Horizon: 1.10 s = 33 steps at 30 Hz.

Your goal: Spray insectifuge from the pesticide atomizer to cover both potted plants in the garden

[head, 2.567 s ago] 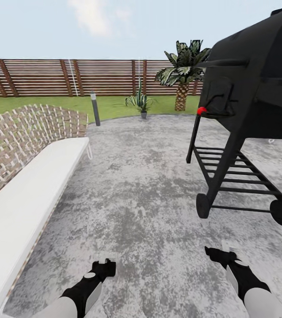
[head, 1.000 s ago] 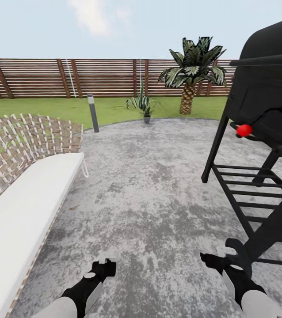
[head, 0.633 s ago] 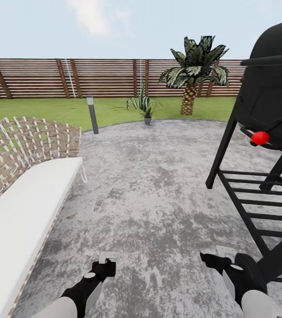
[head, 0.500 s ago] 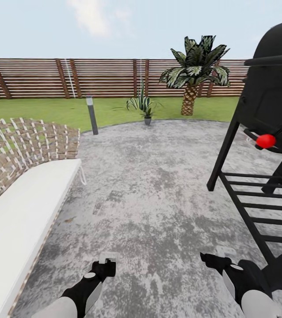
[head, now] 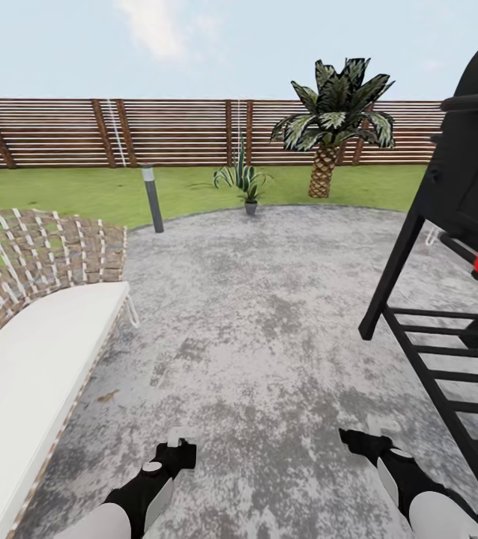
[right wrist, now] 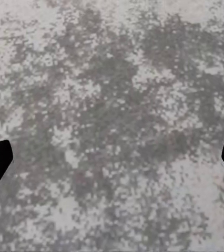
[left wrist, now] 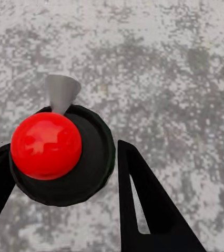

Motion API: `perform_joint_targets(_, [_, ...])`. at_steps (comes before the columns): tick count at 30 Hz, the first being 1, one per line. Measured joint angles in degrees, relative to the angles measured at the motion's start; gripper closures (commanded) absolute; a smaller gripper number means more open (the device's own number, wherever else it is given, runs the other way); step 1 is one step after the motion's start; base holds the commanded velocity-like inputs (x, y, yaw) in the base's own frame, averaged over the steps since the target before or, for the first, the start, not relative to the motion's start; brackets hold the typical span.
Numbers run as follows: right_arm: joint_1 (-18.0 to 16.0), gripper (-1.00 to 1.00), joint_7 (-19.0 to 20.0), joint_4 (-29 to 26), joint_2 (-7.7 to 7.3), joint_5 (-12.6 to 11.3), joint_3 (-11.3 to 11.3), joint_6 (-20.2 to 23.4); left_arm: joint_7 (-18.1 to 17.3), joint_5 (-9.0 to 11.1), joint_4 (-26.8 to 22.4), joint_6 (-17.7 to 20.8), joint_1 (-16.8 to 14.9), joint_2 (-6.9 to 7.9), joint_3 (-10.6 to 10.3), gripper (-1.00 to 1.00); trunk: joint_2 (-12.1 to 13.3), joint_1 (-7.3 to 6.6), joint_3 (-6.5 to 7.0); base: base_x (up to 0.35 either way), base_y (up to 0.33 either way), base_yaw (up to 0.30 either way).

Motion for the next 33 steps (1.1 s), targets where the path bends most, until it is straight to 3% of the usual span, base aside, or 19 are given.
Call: perform_joint_targets(33, [0.00,-1.00,-0.03,0.00,-0.01,0.00,0.00,0.00,0.00,0.00,-0.04,0.00,0.00,0.00,0.00,1.00,0.00,0.00,0.00,0.339,0.000,0.000])
